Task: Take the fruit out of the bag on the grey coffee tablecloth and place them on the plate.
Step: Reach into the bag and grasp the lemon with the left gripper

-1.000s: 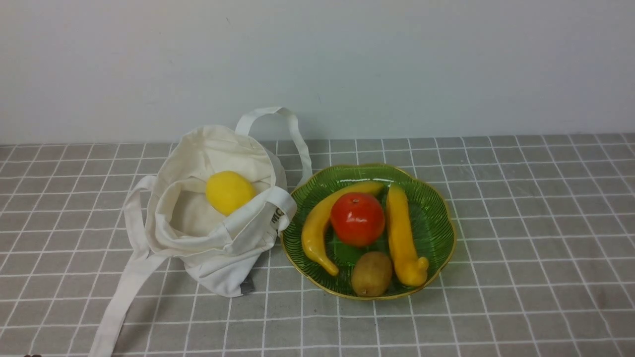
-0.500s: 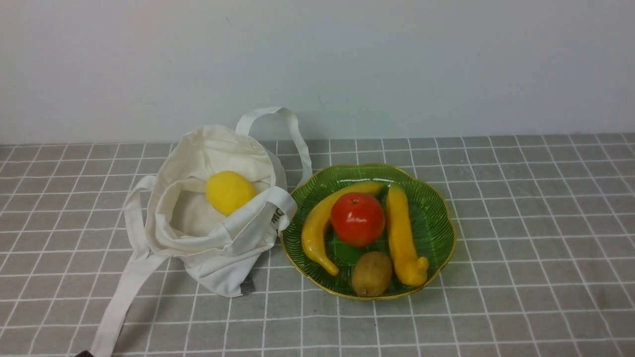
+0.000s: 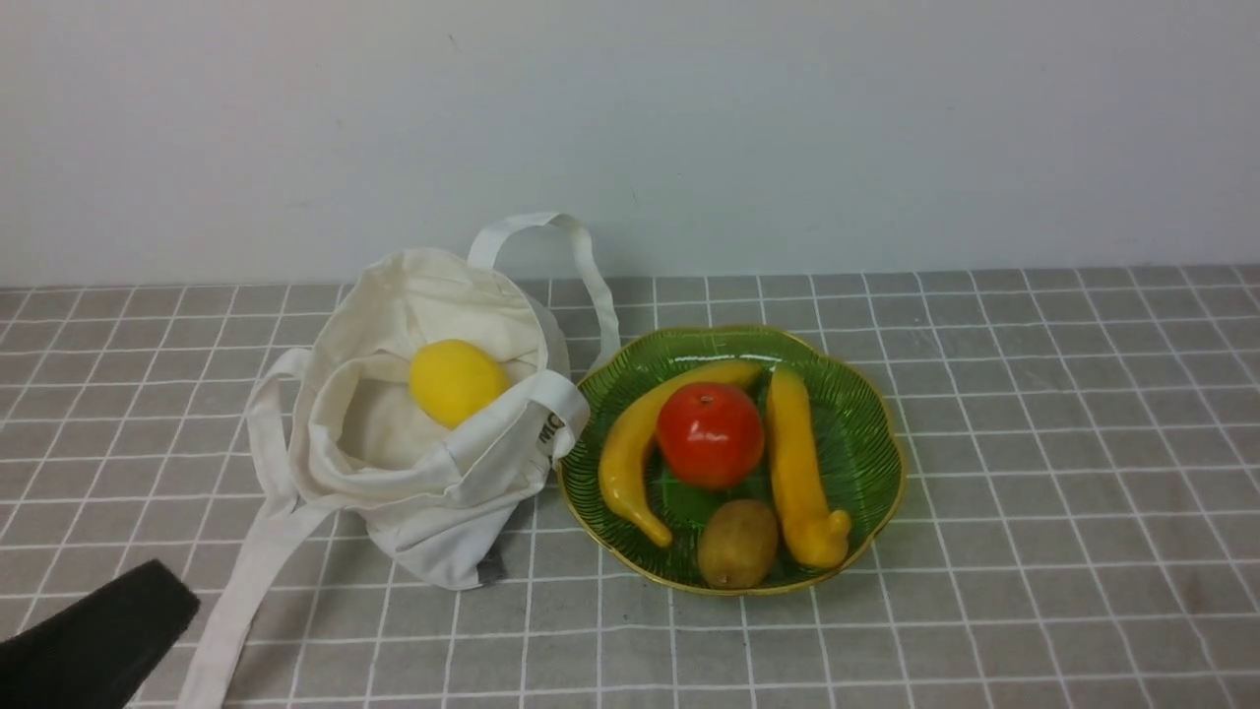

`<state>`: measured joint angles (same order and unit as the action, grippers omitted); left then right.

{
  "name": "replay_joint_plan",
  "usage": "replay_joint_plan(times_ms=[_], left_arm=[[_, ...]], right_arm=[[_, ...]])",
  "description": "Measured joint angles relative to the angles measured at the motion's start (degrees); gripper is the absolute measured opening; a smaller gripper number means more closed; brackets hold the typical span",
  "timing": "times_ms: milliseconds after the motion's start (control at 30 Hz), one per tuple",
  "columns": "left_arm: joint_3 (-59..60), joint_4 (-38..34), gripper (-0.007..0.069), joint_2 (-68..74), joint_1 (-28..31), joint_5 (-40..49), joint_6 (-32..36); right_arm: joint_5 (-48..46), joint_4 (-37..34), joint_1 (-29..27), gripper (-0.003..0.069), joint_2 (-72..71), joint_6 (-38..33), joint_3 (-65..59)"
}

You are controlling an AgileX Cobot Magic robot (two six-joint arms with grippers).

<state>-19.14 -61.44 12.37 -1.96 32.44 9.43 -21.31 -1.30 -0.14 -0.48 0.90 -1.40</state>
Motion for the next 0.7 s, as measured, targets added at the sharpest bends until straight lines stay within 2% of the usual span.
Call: replay_joint_plan(times_ms=[167, 333, 500, 700], left_arm=[[-11.1, 17.4, -0.0007, 21.9, 0.0, 17.3, 4.9], [-20.3, 33.3, -0.0007, 43.1, 0.0, 24.8, 6.3], [-30.9, 37.4, -0.0007, 59.4, 0.0, 26.0, 7.1], [-47.7, 38.2, -0.0007, 75.0, -0.5, 28.0, 6.4]], right_arm=[[0.0, 0.0, 0.0, -0.0015, 0.0, 0.0, 0.0], [0.0, 0.0, 0.0, -0.0015, 0.0, 0.0, 0.0], [0.0, 0.0, 0.0, -0.0015, 0.0, 0.0, 0.0], [0.0, 0.0, 0.0, -0.0015, 0.0, 0.0, 0.0]])
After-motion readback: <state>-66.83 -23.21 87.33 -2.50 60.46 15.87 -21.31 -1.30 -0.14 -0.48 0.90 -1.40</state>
